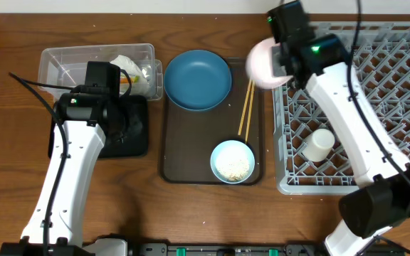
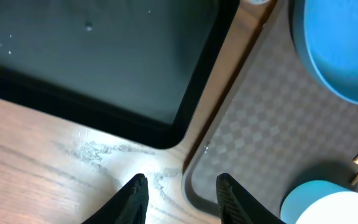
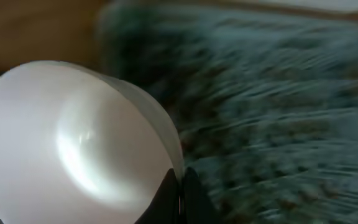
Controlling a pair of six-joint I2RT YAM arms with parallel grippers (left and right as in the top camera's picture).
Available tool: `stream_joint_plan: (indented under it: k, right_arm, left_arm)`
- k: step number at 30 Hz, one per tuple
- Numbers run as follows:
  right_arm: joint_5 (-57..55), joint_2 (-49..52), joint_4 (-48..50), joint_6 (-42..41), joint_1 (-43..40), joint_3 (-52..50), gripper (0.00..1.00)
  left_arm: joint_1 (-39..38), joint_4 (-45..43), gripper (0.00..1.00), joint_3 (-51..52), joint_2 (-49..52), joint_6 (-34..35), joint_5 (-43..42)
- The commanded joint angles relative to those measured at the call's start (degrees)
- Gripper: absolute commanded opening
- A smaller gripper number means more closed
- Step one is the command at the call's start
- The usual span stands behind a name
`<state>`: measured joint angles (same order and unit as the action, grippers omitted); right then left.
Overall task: Sort waste into correct bins and load items into the dishwasher rack
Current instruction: 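Lift the pink bowl and carry it right toward the rack, then lower the pink bowl into the rack's back row and release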
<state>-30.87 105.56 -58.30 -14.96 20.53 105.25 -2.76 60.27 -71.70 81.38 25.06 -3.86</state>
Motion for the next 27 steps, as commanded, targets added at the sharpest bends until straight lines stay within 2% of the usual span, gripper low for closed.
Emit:
stream_joint_plan:
  k: [1,9,12,13,16,20,27]
  right_arm:
    - [-24.79,1.42,3.74,-0.46,-1.27,-0.04,0.01]
    - [-47.93,7.41,15.96,16.55,-1.46,-0.04,0.01]
    - [-47.69,9.86,16.37,19.10,-1.77,-0.04,0.01]
    - [-47.71,10.80,16.39,19.71,-1.77,-0.04,0.01]
    - [-47.71,13.51,16.92,22.01,-1.70,-0.04,0.01]
    - [-47.67,16.37,17.27,22.80,-1.51,-0.04,0.01]
    - [-40.94,19.19,18.84,22.82,-1.33,-0.04,0.01]
  left_arm:
    - [0.24,-0.61,0.39,0.13,0.37,-0.79,0.96]
    - [0.24,-1.25,0.39,0.13,0.37,-0.79,0.96]
    - [0.24,-1.22,0.40,0.13,0.37,-0.79,0.96]
    - [0.24,-1.22,0.45,0.13,0.37,-0.79,0.94]
    - [0.24,-1.20,0.50,0.13,0.37,-0.79,0.94]
    - [0.24,-1.20,0.51,0.13,0.37,-0.79,0.94]
    - [0.24,-1.18,0.52,0.13,0.37,-0.76,0.92]
